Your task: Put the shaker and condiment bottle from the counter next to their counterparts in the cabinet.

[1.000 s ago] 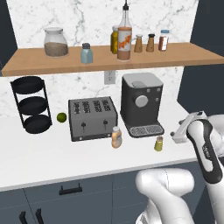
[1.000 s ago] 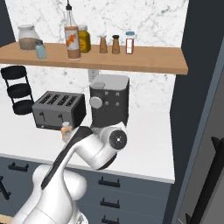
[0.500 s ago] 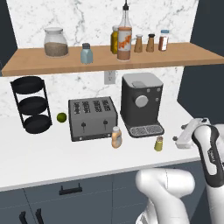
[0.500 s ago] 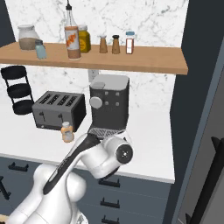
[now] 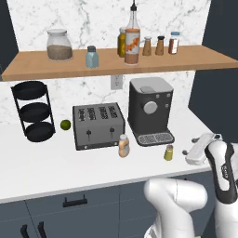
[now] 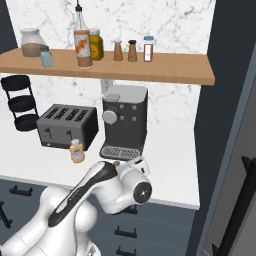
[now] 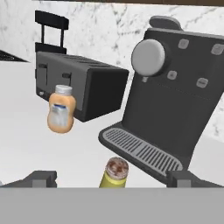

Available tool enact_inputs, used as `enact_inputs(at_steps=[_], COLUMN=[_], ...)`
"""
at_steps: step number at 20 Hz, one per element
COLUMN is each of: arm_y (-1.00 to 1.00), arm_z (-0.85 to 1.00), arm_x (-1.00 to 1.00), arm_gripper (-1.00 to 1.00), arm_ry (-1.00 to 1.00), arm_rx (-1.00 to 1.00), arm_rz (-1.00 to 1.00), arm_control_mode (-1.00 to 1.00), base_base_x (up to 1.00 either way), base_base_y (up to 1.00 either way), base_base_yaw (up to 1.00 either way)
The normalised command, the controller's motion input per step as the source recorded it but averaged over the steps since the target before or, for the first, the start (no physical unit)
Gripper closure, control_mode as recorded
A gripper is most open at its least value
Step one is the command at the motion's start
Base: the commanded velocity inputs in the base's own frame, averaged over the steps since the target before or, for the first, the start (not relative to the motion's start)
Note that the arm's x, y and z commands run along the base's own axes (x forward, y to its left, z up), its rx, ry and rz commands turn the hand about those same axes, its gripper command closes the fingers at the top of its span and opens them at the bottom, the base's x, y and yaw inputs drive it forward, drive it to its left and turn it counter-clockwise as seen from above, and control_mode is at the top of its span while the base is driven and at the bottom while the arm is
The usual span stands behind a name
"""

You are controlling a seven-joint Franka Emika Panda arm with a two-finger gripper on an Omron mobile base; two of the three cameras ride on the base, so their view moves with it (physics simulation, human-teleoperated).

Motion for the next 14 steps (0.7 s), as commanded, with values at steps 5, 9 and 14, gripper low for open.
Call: enact_inputs(at_steps=[5, 9, 14], arm_y=[0.0, 0.0, 0.0], arm_z=[-0.37, -0.14, -0.1], arm_x=[0.0, 0.0, 0.01], arm_gripper=[-1.0, -1.0, -1.0], arm_ry=[0.0, 0.0, 0.0], arm_rx=[0.03, 0.05, 0.06], arm_rz=[0.01, 0.0, 0.0], arm_control_mode=[-1.0, -1.0, -1.0], base_base_x=[0.0, 0.0, 0.0], base_base_y=[0.0, 0.0, 0.0], base_base_yaw=[0.0, 0.0, 0.0])
